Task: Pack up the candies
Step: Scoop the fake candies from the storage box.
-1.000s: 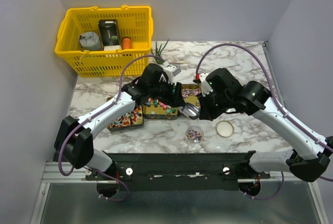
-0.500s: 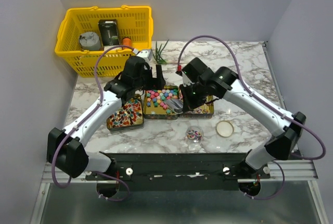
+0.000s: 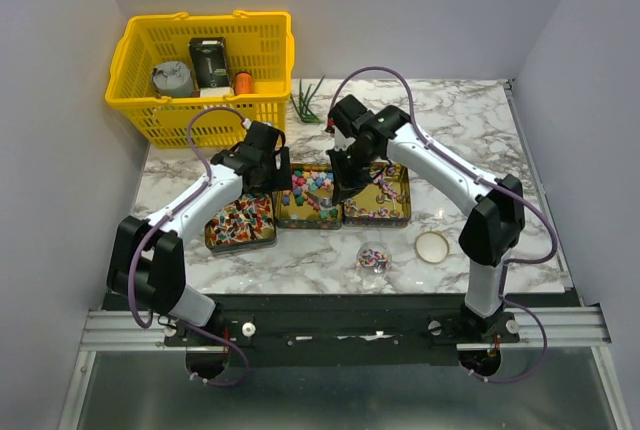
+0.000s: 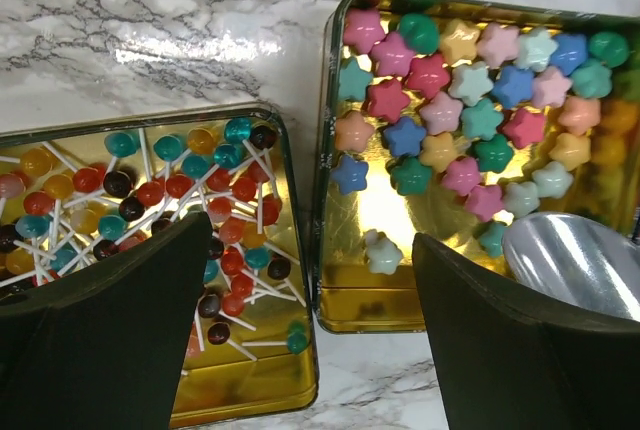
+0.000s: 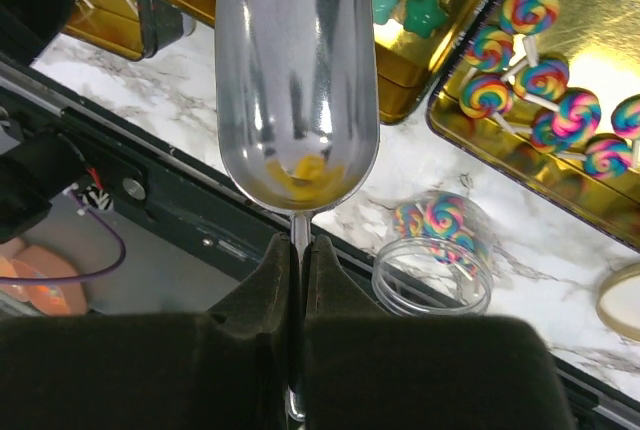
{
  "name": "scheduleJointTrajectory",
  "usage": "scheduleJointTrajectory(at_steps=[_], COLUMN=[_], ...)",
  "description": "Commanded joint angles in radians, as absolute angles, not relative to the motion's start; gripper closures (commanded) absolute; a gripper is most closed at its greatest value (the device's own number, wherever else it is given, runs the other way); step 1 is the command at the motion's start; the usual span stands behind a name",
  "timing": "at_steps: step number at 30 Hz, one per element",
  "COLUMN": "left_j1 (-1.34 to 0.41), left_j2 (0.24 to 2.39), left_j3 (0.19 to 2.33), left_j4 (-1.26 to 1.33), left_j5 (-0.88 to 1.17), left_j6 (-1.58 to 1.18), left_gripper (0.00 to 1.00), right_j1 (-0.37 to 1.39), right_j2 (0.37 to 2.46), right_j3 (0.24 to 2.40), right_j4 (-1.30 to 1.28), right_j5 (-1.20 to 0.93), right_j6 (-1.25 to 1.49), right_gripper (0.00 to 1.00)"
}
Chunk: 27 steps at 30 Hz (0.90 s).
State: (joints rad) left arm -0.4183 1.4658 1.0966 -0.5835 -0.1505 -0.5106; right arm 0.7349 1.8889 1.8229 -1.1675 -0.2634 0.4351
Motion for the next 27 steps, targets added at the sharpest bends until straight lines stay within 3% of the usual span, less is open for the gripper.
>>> scheduleJointTrajectory(at_steps=[1,7,10,15,22,27], left_j1=[-0.419,-0.419,-0.419,-0.420,-0.420,-0.422], left_j2=[1.517,1.539,1.558,1.614,1.643,1.651], left_j3=[1.094,1.063,1.066,1.101,1.081,1.083], left_j4=[-0.638,-0.643,-0.624,-0.643,-0.644,-0.637], left_j5=[-0.213,-0.160,-0.115,-0.069,-0.054,-0.040], left_j6=[-0.522,-0.515,-0.520,-0.505,-0.495,-0.494], left_gripper=[0.07,0.06,0.12,0.35,0.47,0.60], right_j1=[0.736,0.726,0.724,0.715,0.707,0.707], right_j2=[1.943,1.980,2.002,2.034,2.052,2.068], right_j3=[1.864,1.833,1.835,1.832,1.798,1.775], right_j4=[-1.164,-1.126,-1.120,-1.120,-1.112,-1.086], right_j5=[-0.353,-0.423,-0.426,-0.417,-0.400,-0.380], right_j6=[0.457,0.465,0.465,0.485,0.517,0.537], right_gripper=[0.99,0.99,0.99,0.99,0.99,0.99])
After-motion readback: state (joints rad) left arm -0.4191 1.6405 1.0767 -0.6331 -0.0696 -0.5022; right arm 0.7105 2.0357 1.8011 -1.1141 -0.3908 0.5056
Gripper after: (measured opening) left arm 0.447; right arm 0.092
